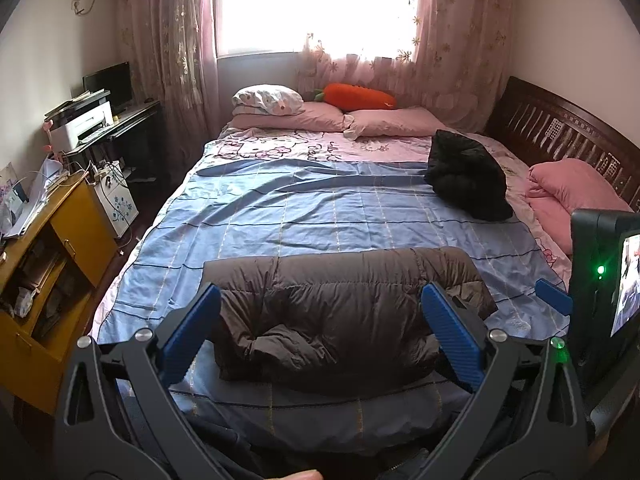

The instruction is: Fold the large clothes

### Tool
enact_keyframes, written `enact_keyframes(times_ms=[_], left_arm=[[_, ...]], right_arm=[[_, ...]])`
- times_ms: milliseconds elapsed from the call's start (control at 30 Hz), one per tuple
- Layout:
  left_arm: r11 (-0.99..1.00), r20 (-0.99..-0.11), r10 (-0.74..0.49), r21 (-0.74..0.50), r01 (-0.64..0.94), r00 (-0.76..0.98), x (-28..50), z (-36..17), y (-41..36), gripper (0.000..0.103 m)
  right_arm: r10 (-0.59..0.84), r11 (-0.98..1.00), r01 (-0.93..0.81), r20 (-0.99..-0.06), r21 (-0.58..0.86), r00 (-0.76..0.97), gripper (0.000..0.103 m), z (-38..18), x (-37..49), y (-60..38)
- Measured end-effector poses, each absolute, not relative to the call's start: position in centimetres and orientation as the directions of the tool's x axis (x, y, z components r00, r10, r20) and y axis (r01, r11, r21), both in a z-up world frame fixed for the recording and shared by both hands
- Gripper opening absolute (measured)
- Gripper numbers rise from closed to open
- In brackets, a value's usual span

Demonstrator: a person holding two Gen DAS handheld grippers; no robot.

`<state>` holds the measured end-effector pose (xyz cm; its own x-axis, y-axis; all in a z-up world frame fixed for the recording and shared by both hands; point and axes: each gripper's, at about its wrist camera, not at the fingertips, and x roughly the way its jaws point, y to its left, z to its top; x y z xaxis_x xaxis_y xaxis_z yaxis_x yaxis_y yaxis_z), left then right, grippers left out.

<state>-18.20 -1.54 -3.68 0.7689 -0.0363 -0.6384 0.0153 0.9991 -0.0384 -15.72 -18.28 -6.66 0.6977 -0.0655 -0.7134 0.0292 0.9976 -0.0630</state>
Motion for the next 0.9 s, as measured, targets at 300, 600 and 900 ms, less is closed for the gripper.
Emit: enact_keyframes(times_ms=[300, 600, 900], left_arm=[[0.999, -0.642, -0.029, -0.030, 0.013, 0.766, -17.99, -3.90, -1.52, 0.101], [1.000, -0.641, -0.025, -0.020, 0.015, 0.767, -18.11, -4.11, -1.55, 0.101], [1.000, -0.641, -0.026, -0.020, 0.017, 0.767, -18.24, -4.12, -1.34, 0.101]], right_arm=[[-0.046, 0.999, 0.012, -0.722, -0.052, 0.691, 0.102, -6.98, -15.65, -17.81], [-0.048, 0.998, 0.013, -0.721, -0.053, 0.691, 0.102, -6.96, -15.71, -17.68], [-0.046, 0.999, 0.010, -0.721, -0.053, 0.692, 0.102, -6.99, -15.72, -17.55]])
